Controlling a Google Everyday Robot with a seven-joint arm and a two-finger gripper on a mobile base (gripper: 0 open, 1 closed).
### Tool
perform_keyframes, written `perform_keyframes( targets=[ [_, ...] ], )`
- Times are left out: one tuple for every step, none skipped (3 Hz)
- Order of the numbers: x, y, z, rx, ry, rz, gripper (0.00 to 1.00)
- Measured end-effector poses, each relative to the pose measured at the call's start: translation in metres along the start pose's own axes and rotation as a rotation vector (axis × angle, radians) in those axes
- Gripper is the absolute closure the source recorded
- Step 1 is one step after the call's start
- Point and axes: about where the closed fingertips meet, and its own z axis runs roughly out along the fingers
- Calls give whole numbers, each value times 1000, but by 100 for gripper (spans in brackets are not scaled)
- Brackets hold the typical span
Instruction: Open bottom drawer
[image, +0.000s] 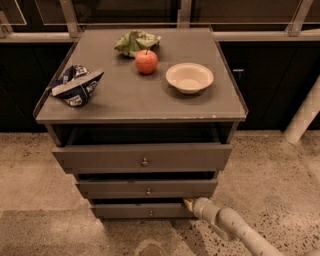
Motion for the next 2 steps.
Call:
perform_keyframes(
  targets=[
    [13,1,2,25,20,20,100],
    [27,1,-3,64,36,44,100]
  ],
)
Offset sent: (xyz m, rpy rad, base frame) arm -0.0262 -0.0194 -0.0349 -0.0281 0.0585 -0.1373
